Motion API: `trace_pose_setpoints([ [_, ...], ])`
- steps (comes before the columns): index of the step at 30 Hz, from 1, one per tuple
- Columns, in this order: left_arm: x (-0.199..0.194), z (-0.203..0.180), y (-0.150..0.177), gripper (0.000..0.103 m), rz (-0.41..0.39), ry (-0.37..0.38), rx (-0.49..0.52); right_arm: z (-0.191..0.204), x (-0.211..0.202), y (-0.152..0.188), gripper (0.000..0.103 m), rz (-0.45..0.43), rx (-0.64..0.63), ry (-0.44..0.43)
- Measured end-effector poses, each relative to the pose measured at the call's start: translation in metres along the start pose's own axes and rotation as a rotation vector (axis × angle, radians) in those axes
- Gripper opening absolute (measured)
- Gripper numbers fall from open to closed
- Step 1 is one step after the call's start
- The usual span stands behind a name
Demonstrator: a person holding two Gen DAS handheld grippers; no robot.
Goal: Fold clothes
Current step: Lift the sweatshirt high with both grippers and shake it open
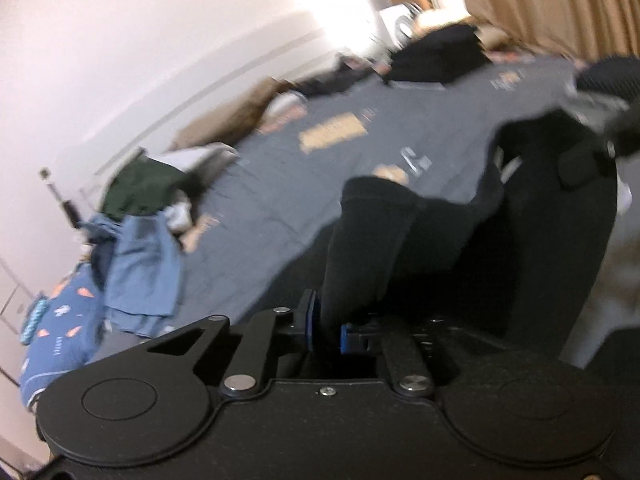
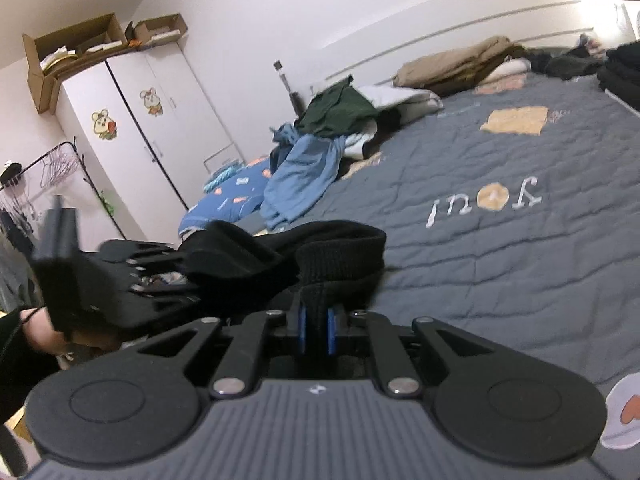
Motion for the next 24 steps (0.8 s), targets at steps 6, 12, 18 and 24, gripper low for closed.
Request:
trace_pose_setpoints([
  [6, -0.059, 0.05, -0.039, 0.01, -0.105, -0.088, -0.115, 0.028, -0.018, -0.029, 0.008, -0.104, -0.066, -0.019],
  [12, -0.136, 0.07, -0.106, 0.008, -0.257, -0.132, -0.105, 0.069, -0.05, -0.088, 0.007, -0.246, -0.142, -0.027],
  [18, -0.211, 0.07, -0.186, 0.008, -0.42, -0.162, -0.042, 0.117, -0.092, -0.16, 0.007, -0.365, -0.26, -0.005],
  [24, -0.262, 0.062, -0.244, 0.008, -0.529, -0.196, -0.007, 0.161, -0.146, -0.229, 0.006, -0.491, -0.368, 0.04],
])
Point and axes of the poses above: each gripper's, at about its wrist camera, not at the fingertips, and x roughly the way its jaws point, z to its left, y to its underside, the point moved 7 cm from there along x, roughly the way its jaws point, and after that the axes turned 13 degrees about -z, right-handed, at the moved point
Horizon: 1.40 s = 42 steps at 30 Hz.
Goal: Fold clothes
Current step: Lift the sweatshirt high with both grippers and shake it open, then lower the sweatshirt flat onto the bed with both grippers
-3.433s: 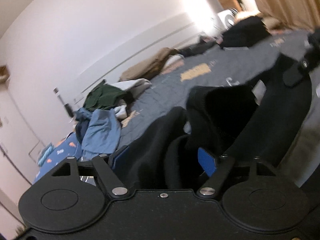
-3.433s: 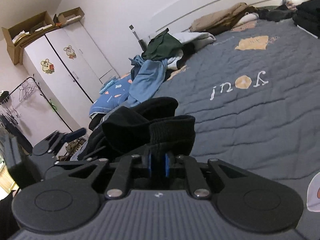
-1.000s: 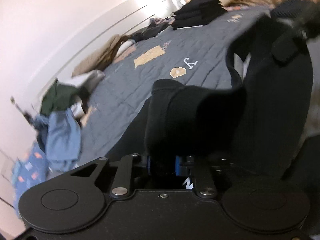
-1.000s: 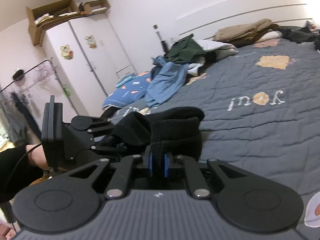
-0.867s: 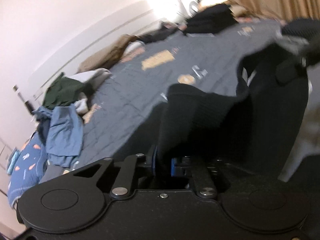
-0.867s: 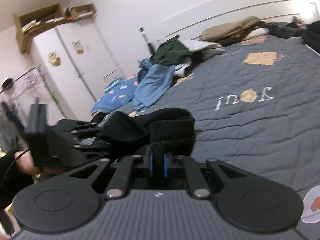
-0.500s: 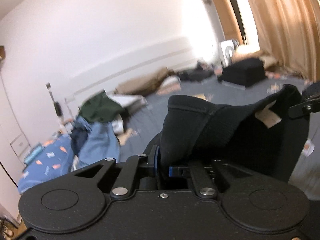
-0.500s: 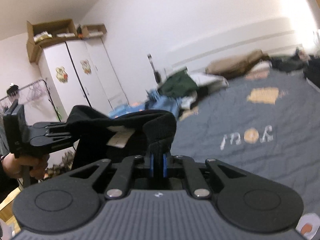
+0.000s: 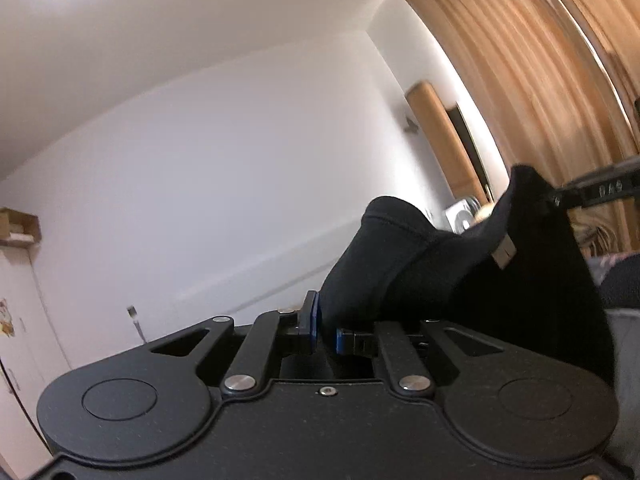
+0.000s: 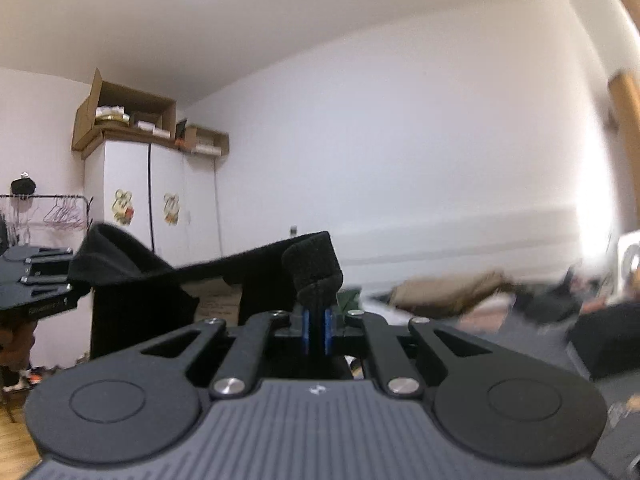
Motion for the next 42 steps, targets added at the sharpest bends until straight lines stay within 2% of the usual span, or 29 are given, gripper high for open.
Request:
trace_pose_setpoints([
  [7, -0.017, -0.007, -0.064, 0.008, -0.12, 0.006, 0.011, 0.016, -0.015, -0.086, 0.006, -0.095, -0.12, 0.034],
  [13, -0.019, -0.006, -0.113, 0.008, -0.222, 0.013, 0.019, 0.026, -0.033, -0.133, 0.006, -0.168, -0.198, 0.049],
  [17, -0.007, -0.01, -0.117, 0.008, -0.229, 0.04, -0.017, 0.023, -0.022, -0.139, 0.006, -0.162, -0.222, 0.072],
  [21, 0.018, -0.023, -0.093, 0.008, -0.197, 0.065, -0.056, 0.013, 0.006, -0.129, 0.006, -0.117, -0.248, 0.111],
  [25, 0.06, -0.022, -0.048, 0.008, -0.121, 0.07, -0.113, -0.012, 0.059, -0.09, 0.006, -0.044, -0.263, 0.159],
  [29, 0.121, -0.023, 0.02, 0.008, -0.001, 0.065, -0.174, -0.038, 0.128, -0.024, 0.006, 0.073, -0.268, 0.196],
  [33, 0.181, -0.03, 0.106, 0.008, 0.14, 0.072, -0.236, -0.066, 0.188, 0.059, 0.006, 0.206, -0.262, 0.222],
  [36, 0.22, -0.047, 0.186, 0.008, 0.264, 0.094, -0.256, -0.088, 0.216, 0.13, 0.006, 0.31, -0.244, 0.232],
  [40, 0.244, -0.064, 0.295, 0.008, 0.399, 0.113, -0.302, -0.117, 0.234, 0.24, 0.007, 0.435, -0.215, 0.254],
  [42, 0.25, -0.072, 0.337, 0.008, 0.443, 0.108, -0.348, -0.125, 0.231, 0.289, 0.008, 0.478, -0.194, 0.271],
])
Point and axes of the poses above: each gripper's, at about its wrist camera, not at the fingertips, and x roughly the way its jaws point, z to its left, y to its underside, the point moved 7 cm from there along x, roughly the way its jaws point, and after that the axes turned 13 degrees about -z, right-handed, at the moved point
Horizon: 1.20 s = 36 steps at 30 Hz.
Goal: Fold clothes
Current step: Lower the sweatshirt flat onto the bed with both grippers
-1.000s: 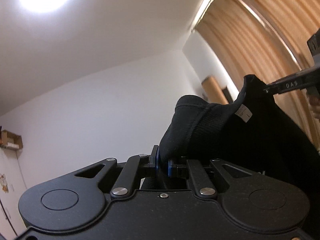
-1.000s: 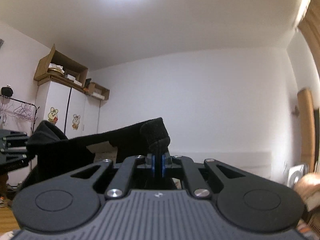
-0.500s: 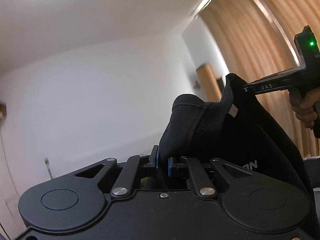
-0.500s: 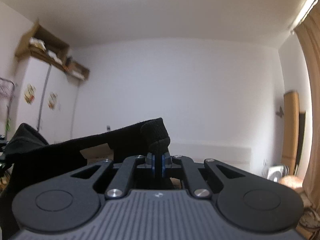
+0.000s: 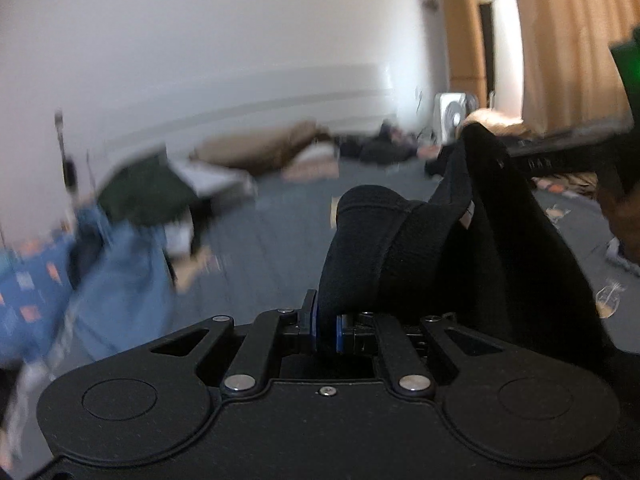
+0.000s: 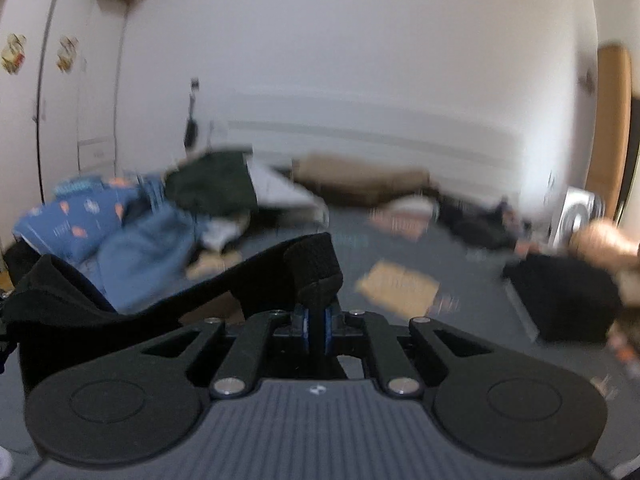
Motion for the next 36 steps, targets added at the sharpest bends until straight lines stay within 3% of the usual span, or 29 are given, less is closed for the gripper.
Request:
trace_pose_setpoints([
  [3, 0.001, 0.038, 0.057, 0.008, 0.049, -0.018, -0.047, 0.006, 0.022, 0.055, 0.01, 0.065, -0.005, 0.012],
  [5, 0.006, 0.052, 0.073, 0.01, 0.042, -0.033, -0.048, 0.007, 0.032, 0.076, 0.012, 0.088, -0.016, 0.026],
  [7, 0.006, 0.051, 0.071, 0.015, 0.037, -0.049, -0.05, 0.004, 0.039, 0.089, 0.022, 0.109, -0.015, 0.041],
  [9, 0.009, 0.053, 0.062, 0.026, 0.033, -0.065, -0.049, -0.006, 0.038, 0.094, 0.041, 0.128, 0.002, 0.058],
  [11, 0.0, 0.056, 0.051, 0.047, 0.007, -0.08, -0.044, -0.013, 0.031, 0.09, 0.048, 0.121, 0.033, 0.065],
  [13, -0.016, 0.059, 0.043, 0.062, -0.014, -0.096, -0.054, -0.018, 0.017, 0.081, 0.055, 0.086, 0.059, 0.042],
  [15, -0.038, 0.063, 0.038, 0.062, -0.034, -0.108, -0.071, -0.021, -0.001, 0.071, 0.062, 0.07, 0.058, 0.033],
  [20, -0.097, 0.046, 0.039, 0.062, -0.05, -0.136, -0.131, -0.017, -0.068, 0.061, 0.064, 0.044, 0.148, -0.018],
  [24, -0.129, 0.016, 0.054, 0.062, -0.047, -0.134, -0.188, 0.002, -0.119, 0.074, 0.064, 0.046, 0.207, -0.081],
  [28, -0.146, -0.012, 0.076, 0.062, -0.048, -0.14, -0.25, 0.026, -0.149, 0.09, 0.064, 0.06, 0.194, -0.126],
  [31, -0.153, -0.023, 0.097, 0.062, -0.042, -0.142, -0.307, 0.031, -0.162, 0.103, 0.064, 0.064, 0.256, -0.141],
  [36, -0.159, -0.034, 0.104, 0.064, -0.072, -0.132, -0.249, 0.031, -0.174, 0.126, 0.064, 0.047, 0.398, -0.173],
])
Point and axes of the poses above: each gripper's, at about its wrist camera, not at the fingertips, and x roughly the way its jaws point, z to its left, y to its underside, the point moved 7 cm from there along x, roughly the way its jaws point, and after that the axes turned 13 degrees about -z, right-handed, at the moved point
